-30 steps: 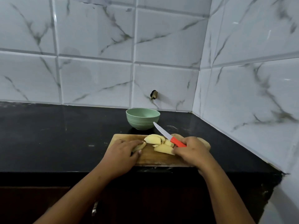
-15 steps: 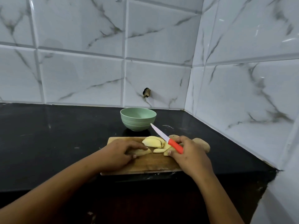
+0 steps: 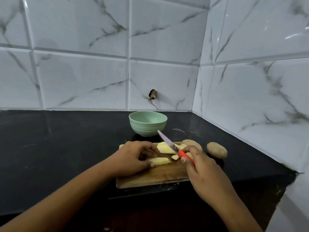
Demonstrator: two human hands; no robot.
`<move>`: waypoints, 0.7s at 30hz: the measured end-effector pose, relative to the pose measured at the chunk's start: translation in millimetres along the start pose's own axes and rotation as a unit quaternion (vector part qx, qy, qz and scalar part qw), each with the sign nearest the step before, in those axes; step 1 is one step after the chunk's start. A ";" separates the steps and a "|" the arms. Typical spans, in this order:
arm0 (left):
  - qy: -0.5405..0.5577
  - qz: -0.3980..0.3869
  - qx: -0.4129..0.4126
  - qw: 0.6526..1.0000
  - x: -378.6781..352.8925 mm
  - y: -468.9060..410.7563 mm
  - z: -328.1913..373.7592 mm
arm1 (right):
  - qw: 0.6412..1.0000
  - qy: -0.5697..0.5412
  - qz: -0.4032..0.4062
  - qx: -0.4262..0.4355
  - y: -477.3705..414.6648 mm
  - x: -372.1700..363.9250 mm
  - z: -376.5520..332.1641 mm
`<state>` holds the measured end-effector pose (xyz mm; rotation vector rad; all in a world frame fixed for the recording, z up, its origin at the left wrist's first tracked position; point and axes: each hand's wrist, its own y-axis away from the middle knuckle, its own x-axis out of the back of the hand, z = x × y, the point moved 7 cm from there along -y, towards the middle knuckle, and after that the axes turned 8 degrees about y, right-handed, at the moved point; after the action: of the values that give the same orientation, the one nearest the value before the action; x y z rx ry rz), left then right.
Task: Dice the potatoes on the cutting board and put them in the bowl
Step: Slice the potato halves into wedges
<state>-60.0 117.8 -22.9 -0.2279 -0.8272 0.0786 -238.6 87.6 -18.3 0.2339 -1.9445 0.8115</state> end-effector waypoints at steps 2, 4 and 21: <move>-0.003 0.031 0.011 0.999 1.8 10.9 3.0 | 1.000 0.020 -0.009 0.007 9.4 1.3 -6.9; -0.025 0.074 0.024 0.997 1.3 22.7 7.7 | 0.999 0.028 -0.016 0.007 17.6 1.3 -12.5; -0.102 0.204 0.110 0.968 -9.0 45.1 16.6 | 0.995 0.073 -0.032 0.053 4.5 -11.3 -38.4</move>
<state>-77.4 163.1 -29.0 -0.1796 -0.9589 0.5854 -207.5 113.1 -18.3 0.2909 -1.7505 0.8666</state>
